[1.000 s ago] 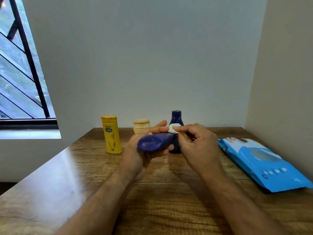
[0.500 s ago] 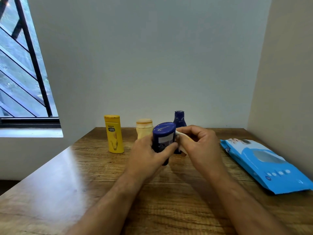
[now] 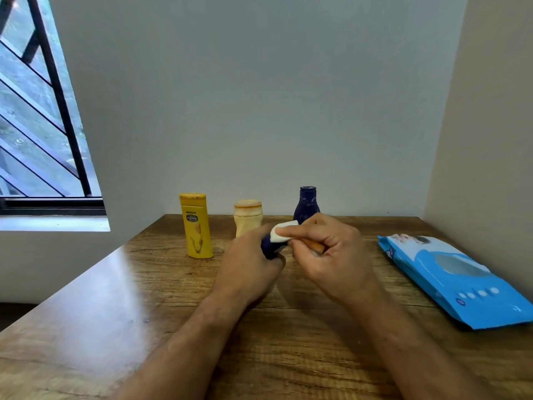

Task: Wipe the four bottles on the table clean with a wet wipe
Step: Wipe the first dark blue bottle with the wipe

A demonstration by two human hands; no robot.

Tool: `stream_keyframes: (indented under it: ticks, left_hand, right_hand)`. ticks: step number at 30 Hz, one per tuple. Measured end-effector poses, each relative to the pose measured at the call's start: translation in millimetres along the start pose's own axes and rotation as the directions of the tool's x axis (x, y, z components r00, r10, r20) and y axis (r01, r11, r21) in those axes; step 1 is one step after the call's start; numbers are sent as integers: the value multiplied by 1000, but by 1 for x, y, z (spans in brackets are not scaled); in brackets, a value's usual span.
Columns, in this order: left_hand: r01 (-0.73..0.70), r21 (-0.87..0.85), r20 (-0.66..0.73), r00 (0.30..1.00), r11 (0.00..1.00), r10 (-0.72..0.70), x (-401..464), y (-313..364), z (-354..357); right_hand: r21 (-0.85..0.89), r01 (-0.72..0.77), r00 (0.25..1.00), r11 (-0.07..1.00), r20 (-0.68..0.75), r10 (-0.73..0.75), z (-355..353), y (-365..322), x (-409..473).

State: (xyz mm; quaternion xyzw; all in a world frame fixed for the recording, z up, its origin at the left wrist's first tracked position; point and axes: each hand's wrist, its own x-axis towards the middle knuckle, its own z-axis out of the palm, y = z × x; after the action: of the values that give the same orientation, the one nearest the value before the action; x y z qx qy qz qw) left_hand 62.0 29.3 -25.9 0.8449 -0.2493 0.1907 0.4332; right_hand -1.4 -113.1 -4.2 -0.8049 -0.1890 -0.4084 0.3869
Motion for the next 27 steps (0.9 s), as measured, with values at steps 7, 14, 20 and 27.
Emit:
stream_keyframes:
  ticks: [7,14,20,27]
  left_hand:
    - [-38,24,-28,999,999,39,2,2,3]
    - [-31,-38,-42,999,999,29,2,-4,3]
    - [-19,-82,-55,998,996,15,3,-4,5]
    - [-67,-49,-91,994,997,62,4,-7,4]
  right_hand:
    - [79,-148,984,986,-86,155,-4,6,3]
    - [157,-55,999,986,5,54,-3,2,2]
    - [149,-162,986,976,-21,167,-5,7,1]
    - [173,-132,991,976,-11,136,-1,3,2]
